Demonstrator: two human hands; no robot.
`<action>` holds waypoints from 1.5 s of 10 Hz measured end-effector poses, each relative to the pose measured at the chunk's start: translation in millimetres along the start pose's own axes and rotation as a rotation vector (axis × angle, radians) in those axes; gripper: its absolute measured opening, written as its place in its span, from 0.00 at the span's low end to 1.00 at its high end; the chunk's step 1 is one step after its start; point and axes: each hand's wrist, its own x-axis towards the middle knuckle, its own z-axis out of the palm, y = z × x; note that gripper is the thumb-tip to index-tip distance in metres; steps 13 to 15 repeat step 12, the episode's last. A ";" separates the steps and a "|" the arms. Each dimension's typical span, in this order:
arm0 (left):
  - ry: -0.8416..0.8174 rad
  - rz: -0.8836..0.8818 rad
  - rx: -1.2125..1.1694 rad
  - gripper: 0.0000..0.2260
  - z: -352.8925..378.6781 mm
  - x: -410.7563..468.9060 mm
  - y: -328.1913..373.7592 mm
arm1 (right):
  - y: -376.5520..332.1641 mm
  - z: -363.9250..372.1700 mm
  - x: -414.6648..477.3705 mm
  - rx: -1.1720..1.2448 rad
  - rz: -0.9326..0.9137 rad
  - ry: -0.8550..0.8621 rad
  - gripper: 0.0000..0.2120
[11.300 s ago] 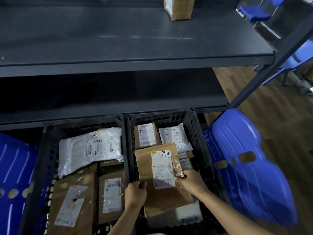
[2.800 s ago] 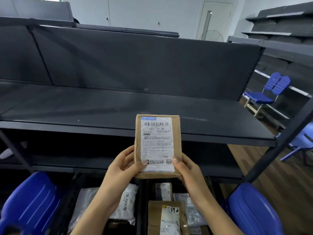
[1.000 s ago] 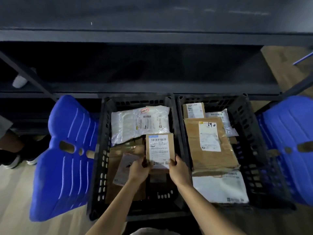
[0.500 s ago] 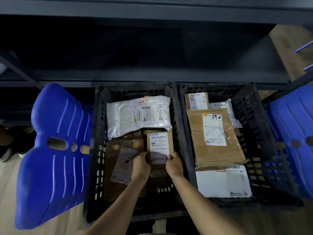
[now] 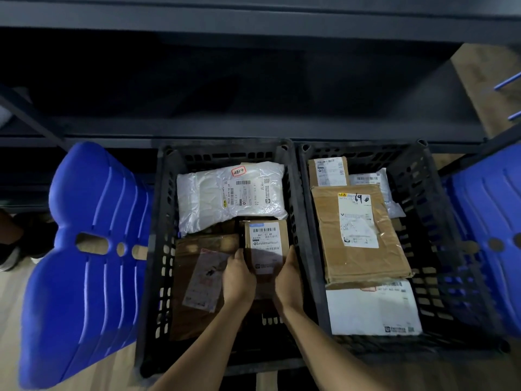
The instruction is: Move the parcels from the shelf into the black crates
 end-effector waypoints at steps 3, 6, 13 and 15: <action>-0.209 0.151 0.544 0.29 -9.2 -31.3 -42.0 | 8.0 -0.6 -14.4 -0.645 -0.429 -0.205 0.27; -0.320 0.439 0.658 0.31 5.3 -28.5 -55.7 | -0.1 -4.4 -11.9 -0.738 -0.353 -0.345 0.33; -0.008 0.461 0.690 0.28 -97.3 -24.8 6.4 | -57.4 -90.0 -14.7 -0.729 -0.650 -0.156 0.32; -0.008 0.461 0.690 0.28 -97.3 -24.8 6.4 | -57.4 -90.0 -14.7 -0.729 -0.650 -0.156 0.32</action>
